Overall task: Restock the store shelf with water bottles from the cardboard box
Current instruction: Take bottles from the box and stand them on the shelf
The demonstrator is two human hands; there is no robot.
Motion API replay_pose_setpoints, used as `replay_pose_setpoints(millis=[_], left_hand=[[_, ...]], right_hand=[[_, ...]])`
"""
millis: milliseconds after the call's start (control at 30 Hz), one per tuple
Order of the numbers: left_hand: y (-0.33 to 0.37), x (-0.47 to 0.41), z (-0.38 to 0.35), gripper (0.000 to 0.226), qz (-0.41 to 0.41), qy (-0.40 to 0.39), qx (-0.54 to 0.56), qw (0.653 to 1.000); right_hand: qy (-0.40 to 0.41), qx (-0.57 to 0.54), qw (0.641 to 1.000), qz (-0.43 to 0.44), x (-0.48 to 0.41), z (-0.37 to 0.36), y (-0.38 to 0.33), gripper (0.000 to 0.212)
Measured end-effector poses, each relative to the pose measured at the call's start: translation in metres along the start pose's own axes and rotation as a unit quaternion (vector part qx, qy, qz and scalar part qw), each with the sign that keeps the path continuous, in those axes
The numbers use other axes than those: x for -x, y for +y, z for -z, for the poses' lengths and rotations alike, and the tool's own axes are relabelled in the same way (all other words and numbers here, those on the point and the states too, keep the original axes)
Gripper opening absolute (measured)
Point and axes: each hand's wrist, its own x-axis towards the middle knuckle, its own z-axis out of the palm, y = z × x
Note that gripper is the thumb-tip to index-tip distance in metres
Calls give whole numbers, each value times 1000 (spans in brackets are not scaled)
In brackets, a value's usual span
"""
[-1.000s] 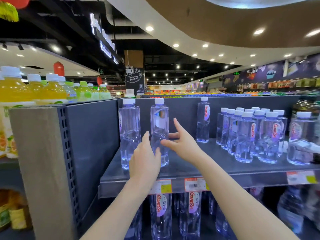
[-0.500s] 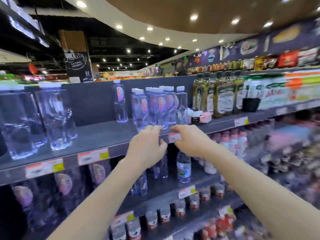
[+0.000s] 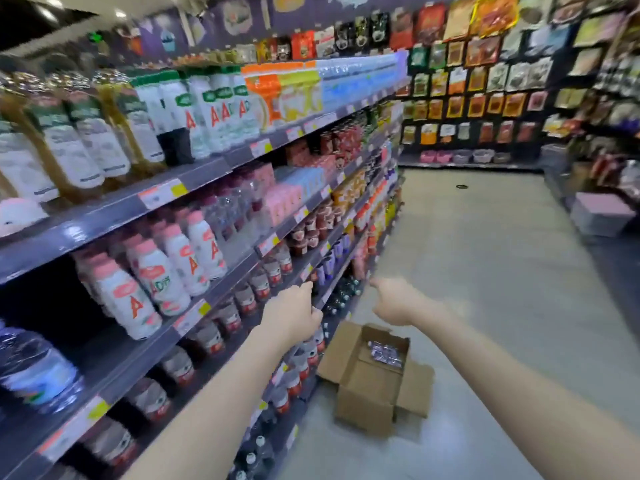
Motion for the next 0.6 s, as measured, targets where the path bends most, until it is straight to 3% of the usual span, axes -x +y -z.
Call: replay_pose_setpoints(millis=[133, 267, 400, 600], left_hand=[[40, -81, -71, 59, -41, -58, 3, 997], [72, -172, -120, 53, -53, -85, 13, 995], [99, -260, -141, 47, -44, -104, 40, 993], [145, -385, -171, 56, -44, -160, 41, 985]], right_hand=[[-36, -19, 997, -70, -40, -22, 79, 60], [-52, -32, 991, -117, -105, -32, 140, 53], [-80, -49, 985, -147, -171, -28, 180, 56], [-131, -41, 975, -173, -270, -31, 252, 60]])
